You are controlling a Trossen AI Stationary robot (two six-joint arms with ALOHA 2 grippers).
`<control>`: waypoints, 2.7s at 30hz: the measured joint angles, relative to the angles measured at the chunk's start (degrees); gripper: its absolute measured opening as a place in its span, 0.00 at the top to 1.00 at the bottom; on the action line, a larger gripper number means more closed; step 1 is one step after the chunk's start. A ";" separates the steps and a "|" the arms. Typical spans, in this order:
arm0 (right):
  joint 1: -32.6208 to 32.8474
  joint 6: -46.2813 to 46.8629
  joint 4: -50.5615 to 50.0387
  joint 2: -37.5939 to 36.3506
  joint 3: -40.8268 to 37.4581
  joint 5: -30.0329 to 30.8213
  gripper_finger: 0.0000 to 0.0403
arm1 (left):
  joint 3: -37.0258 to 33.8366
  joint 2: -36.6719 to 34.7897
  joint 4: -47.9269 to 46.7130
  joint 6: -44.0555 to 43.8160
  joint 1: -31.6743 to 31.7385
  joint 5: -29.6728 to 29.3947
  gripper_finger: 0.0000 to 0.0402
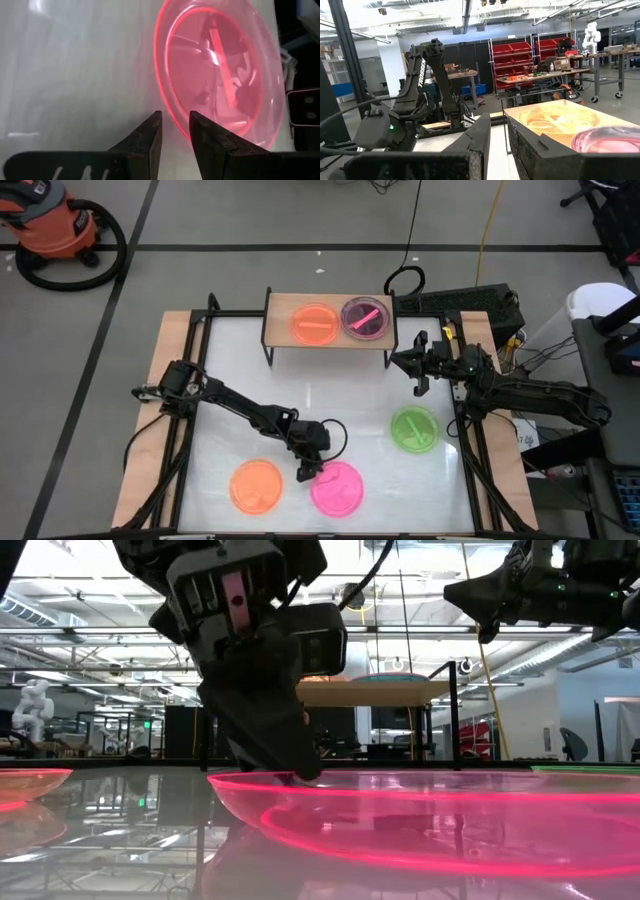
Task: Place and stack plates onto a shelf
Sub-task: Stack the pink plate on the orange plate on the shelf
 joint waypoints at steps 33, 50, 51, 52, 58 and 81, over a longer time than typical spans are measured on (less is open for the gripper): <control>-0.01 0.00 -0.72 -0.02 0.02 0.21 0.88 | 0.09 -25.30 -13.17 17.44 9.31 -13.47 1.00; -0.02 -0.35 -0.72 -0.01 0.02 0.42 0.88 | 1.41 -36.94 -14.67 20.92 44.15 -9.73 1.00; 0.00 -0.44 -0.72 0.01 0.02 0.80 0.88 | 1.57 -36.66 -14.96 20.94 45.23 -9.41 1.00; 0.00 -0.45 -0.72 0.05 0.02 1.55 0.88 | 1.83 -36.36 -15.10 21.09 46.41 -9.23 1.00; -0.02 -0.44 -0.77 1.07 0.02 1.78 0.88 | 3.25 -33.56 -15.39 19.45 52.80 -5.63 1.00; -0.02 -0.44 -0.70 2.26 0.02 1.74 0.88 | 3.32 -29.54 -15.30 16.98 57.55 -3.51 0.82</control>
